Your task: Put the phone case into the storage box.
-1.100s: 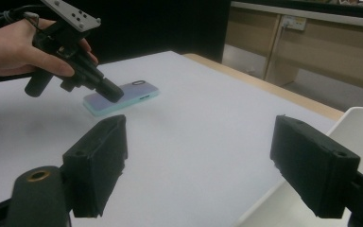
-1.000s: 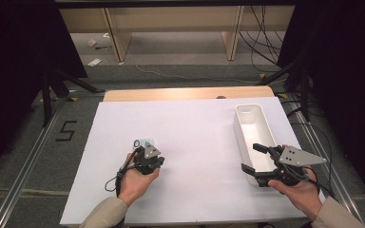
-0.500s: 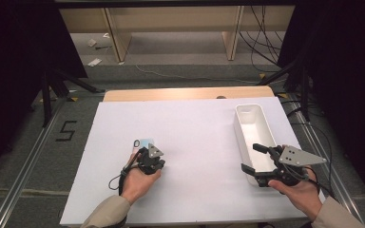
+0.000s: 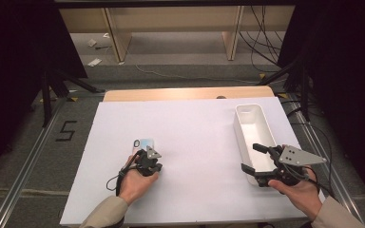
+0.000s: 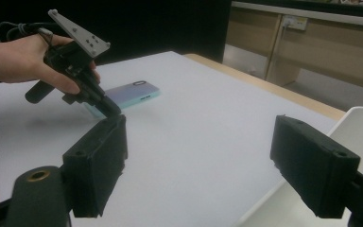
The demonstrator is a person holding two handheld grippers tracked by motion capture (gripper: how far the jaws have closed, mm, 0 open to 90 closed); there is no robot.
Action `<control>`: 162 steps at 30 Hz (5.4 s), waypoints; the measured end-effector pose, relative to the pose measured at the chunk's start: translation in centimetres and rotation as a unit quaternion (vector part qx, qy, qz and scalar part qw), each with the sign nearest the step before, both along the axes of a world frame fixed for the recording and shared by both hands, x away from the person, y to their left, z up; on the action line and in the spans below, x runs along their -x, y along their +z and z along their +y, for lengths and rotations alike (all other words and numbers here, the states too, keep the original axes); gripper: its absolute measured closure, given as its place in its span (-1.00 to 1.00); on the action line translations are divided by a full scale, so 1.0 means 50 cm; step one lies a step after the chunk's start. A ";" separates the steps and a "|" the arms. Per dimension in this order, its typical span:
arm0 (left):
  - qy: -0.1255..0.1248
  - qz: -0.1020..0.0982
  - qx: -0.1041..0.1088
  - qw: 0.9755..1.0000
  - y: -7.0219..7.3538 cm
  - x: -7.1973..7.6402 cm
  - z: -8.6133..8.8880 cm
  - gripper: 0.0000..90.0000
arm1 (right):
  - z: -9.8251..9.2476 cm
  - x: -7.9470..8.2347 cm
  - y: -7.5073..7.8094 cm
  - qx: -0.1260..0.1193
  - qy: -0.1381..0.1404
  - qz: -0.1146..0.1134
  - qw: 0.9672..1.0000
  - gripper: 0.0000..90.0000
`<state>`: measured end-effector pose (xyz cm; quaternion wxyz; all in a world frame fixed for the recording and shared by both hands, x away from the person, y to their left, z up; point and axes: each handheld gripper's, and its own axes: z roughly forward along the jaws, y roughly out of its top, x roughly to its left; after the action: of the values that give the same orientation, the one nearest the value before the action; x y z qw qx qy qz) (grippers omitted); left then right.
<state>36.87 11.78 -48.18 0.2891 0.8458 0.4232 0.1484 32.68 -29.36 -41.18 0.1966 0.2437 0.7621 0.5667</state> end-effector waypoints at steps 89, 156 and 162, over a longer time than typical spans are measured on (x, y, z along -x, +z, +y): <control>0.071 0.030 -0.110 0.991 0.013 -0.082 0.116 -1.00 | 0.003 -0.006 0.000 -0.004 0.000 0.002 1.000 -0.54; 0.108 0.120 -0.060 0.985 0.009 -0.104 0.132 -0.78 | 0.004 -0.004 0.000 -0.002 0.004 0.005 1.000 -0.54; 0.108 0.122 -0.060 0.985 0.009 -0.104 0.132 -0.76 | 0.005 -0.004 0.000 -0.003 0.004 0.005 1.000 -0.54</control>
<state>42.05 18.35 -47.71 0.1667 0.8228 0.5341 0.0996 32.89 -29.13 -41.18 0.1897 0.2439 0.7624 0.5685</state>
